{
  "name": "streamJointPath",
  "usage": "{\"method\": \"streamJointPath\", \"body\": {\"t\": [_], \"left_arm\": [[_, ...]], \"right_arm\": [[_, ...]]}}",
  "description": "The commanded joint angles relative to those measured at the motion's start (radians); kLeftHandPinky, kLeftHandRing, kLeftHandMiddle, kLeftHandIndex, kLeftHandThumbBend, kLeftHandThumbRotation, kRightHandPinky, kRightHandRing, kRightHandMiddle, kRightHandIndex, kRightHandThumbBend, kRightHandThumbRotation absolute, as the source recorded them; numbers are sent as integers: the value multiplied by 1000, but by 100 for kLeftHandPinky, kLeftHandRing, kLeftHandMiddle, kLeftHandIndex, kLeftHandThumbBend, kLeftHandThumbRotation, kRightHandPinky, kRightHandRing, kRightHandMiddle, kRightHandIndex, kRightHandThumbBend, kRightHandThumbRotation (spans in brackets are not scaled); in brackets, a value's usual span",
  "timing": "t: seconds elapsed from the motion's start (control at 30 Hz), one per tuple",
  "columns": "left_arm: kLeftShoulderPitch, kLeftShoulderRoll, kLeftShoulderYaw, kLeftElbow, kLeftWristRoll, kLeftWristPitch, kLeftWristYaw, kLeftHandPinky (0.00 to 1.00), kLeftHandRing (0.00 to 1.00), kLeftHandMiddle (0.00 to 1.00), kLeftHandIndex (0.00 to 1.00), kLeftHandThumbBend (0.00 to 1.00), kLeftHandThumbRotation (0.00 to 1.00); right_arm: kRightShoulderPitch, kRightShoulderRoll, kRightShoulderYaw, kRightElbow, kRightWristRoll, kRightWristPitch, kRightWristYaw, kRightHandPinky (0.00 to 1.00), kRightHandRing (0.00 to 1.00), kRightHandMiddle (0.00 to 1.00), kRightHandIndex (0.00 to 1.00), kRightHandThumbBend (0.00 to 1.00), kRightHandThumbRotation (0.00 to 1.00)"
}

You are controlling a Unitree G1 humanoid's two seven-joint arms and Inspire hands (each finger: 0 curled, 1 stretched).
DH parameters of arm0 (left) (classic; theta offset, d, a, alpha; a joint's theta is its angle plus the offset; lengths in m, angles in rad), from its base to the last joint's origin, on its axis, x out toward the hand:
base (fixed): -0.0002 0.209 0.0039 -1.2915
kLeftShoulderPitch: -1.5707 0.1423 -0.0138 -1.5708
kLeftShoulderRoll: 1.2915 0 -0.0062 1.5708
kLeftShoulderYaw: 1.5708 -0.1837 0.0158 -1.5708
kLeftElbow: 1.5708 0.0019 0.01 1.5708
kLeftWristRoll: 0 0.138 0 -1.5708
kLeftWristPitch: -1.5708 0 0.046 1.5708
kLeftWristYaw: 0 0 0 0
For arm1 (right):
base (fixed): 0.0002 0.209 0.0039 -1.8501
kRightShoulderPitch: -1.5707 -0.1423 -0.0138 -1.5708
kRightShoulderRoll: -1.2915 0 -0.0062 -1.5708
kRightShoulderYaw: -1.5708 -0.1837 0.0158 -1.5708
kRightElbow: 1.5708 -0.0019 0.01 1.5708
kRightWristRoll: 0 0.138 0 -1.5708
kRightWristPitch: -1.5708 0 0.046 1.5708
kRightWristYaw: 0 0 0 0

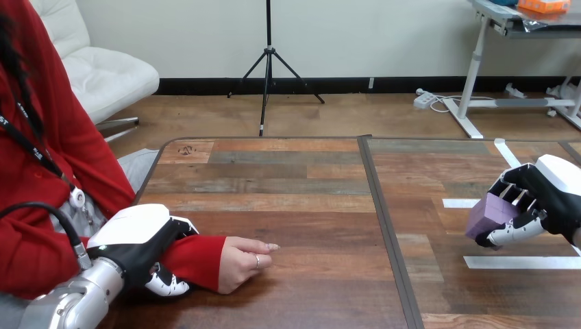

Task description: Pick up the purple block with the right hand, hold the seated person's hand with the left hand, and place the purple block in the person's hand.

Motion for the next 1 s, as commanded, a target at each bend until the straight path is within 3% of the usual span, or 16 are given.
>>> {"method": "streamJointPath", "body": {"t": [0.0,0.43,0.97], "left_arm": [[-42,19,-9,-31,23,7,-13,62,69,73,71,81,4],[-45,20,-10,-31,50,5,-13,58,67,71,69,84,4],[-57,17,-8,-29,44,28,-62,46,52,55,56,82,0]], "right_arm": [[-51,-16,-19,-34,7,-17,-14,44,46,50,51,73,0],[-50,-16,-21,-40,8,-17,-19,45,46,50,51,73,0],[-46,-16,-27,-56,17,-21,-10,44,45,50,51,72,0]]}}
